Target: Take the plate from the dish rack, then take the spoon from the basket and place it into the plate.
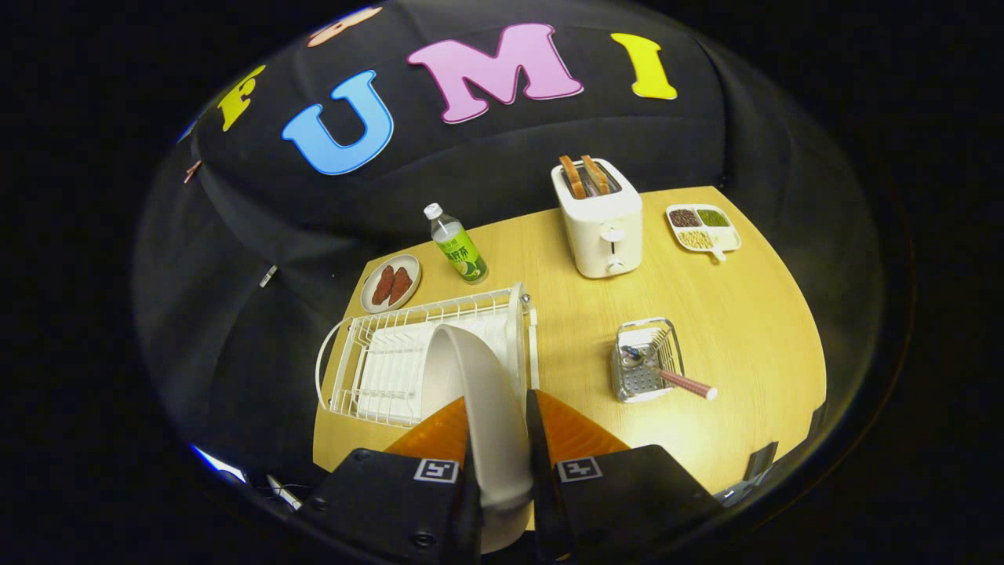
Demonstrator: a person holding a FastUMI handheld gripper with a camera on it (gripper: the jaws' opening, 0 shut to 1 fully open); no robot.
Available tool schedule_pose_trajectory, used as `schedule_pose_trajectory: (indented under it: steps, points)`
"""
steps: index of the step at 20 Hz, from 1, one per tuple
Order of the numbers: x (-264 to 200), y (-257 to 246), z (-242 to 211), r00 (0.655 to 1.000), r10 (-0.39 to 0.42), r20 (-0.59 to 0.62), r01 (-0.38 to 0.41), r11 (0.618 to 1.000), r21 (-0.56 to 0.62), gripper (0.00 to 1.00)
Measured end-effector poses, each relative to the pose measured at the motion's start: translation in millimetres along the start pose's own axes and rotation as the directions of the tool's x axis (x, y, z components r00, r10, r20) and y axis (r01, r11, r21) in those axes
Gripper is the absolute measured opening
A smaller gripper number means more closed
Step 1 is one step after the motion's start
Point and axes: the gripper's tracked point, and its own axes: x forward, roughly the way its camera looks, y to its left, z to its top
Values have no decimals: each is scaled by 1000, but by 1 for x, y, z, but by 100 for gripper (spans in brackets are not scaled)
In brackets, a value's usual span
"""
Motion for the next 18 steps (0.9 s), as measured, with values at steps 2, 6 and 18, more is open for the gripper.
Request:
schedule_pose_trajectory:
  steps: [2, 6, 18]
  points:
    - [-17, -19, -23, 1000, -4, -27, 5, 999, 41, 31]
    - [-33, -59, -61, 998, -13, -61, 19, 995, 94, 31]
    - [43, -167, -124, 984, 40, -171, -37, 999, 17, 31]
